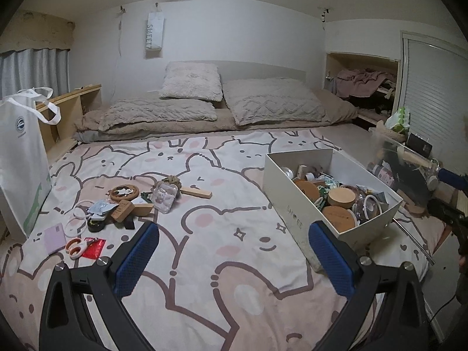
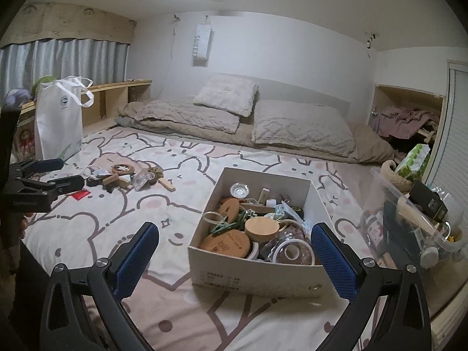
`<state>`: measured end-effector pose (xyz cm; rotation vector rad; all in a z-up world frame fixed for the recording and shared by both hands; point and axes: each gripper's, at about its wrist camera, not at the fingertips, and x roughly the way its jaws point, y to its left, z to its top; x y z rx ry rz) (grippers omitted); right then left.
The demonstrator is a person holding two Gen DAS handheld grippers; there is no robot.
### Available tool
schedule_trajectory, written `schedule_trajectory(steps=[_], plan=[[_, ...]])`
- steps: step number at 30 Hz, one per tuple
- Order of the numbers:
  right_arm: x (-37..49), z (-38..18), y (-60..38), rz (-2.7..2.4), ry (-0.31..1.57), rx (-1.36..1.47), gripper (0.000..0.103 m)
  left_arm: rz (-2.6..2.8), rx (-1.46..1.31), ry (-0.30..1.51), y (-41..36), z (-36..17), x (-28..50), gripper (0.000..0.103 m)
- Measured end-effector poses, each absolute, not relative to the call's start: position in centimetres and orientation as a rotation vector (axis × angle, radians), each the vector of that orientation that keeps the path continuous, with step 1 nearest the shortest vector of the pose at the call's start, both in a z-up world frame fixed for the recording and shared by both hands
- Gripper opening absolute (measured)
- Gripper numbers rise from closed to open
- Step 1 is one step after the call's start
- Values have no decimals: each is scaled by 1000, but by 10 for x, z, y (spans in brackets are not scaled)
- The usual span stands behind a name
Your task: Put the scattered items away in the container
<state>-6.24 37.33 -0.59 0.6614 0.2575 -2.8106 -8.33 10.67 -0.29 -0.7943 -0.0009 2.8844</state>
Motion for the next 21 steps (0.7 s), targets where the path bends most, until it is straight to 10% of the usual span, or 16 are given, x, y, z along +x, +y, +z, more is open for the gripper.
schedule_trajectory(steps=[21], plan=[[-38, -22, 360, -2836, 277, 699, 103, 2882, -772, 1, 108, -13, -51, 103]])
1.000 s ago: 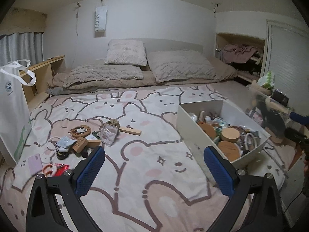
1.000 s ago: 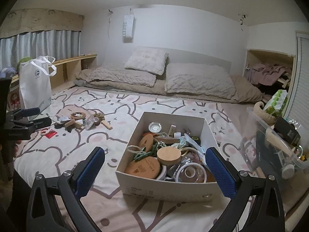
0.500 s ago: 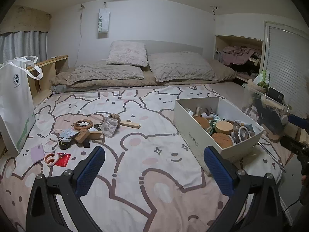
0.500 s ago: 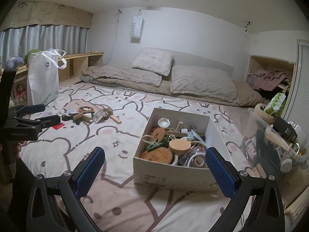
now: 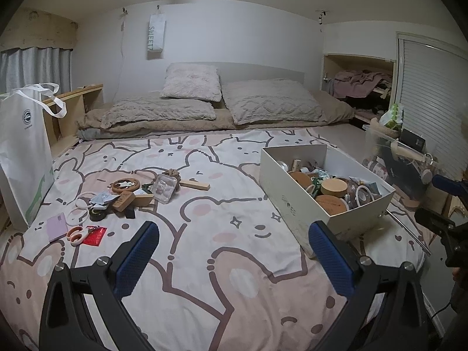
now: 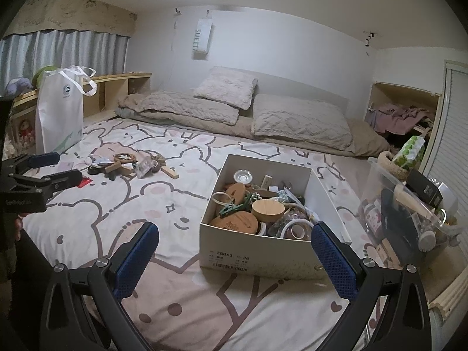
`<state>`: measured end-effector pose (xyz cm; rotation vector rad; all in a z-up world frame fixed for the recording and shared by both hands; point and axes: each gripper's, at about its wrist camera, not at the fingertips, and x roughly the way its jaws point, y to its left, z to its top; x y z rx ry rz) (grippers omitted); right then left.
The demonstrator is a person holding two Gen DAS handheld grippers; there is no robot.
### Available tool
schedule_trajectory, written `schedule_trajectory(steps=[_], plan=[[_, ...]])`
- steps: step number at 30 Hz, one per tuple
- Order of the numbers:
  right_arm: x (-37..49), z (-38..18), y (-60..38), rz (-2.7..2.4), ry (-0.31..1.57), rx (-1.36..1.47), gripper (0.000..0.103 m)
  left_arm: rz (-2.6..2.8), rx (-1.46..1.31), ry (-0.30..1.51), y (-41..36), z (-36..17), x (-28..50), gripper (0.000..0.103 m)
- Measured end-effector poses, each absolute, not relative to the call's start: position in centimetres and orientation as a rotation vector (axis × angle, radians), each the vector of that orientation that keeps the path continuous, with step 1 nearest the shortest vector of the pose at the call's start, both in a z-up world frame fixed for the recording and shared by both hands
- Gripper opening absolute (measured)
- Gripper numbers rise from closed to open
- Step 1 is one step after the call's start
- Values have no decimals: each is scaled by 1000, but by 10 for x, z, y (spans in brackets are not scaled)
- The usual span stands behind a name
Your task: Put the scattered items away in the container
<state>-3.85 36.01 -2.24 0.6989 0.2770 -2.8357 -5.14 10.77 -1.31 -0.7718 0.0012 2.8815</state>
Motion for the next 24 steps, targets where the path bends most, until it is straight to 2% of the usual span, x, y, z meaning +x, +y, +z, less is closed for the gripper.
schedule_trajectory(steps=[24], plan=[[-40, -25, 355, -2847, 303, 702, 103, 2882, -781, -36, 103, -18, -53, 103]])
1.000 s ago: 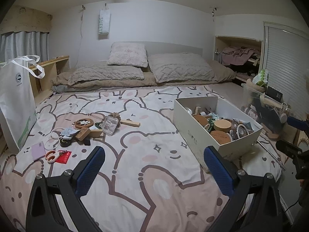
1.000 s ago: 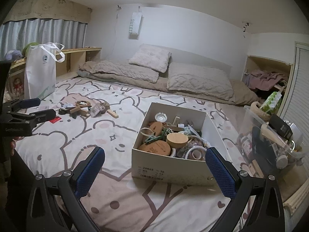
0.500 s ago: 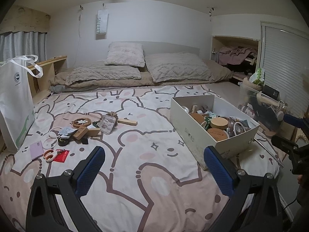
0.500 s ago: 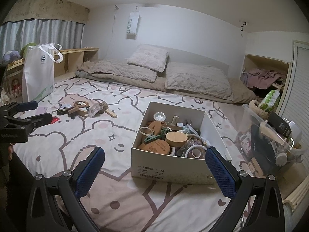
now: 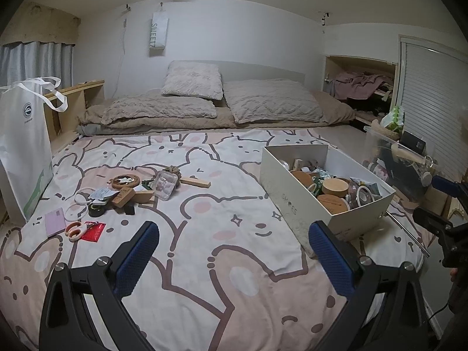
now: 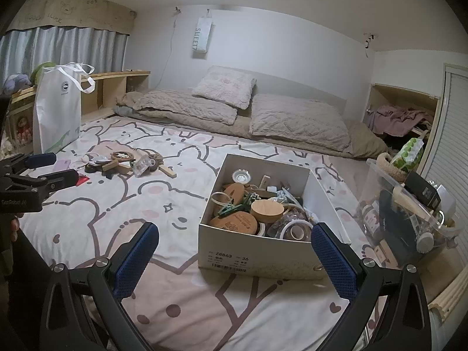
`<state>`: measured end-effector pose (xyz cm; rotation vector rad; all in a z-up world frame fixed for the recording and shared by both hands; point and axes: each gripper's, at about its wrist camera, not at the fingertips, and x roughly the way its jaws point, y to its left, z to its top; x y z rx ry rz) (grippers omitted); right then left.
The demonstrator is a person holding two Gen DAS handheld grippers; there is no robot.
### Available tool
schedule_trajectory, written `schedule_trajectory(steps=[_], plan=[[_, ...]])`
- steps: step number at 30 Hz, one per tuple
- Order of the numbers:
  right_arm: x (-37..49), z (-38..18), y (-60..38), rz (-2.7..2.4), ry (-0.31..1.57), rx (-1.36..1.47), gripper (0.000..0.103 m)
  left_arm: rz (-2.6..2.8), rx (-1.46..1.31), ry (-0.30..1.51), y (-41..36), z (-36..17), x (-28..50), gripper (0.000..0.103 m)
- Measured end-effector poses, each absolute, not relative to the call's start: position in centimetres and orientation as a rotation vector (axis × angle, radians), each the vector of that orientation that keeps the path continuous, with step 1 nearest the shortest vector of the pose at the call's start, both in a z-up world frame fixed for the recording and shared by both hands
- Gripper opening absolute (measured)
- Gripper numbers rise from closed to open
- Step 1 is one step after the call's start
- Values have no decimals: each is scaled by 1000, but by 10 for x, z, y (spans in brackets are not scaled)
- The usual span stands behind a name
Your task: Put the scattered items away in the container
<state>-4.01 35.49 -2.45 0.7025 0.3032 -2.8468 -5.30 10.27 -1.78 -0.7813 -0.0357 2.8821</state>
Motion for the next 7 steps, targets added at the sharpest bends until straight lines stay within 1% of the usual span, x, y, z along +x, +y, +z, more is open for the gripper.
schedule_trajectory(steps=[7], plan=[[-40, -24, 356, -2850, 301, 697, 103, 2877, -776, -41, 102, -17, -52, 103]])
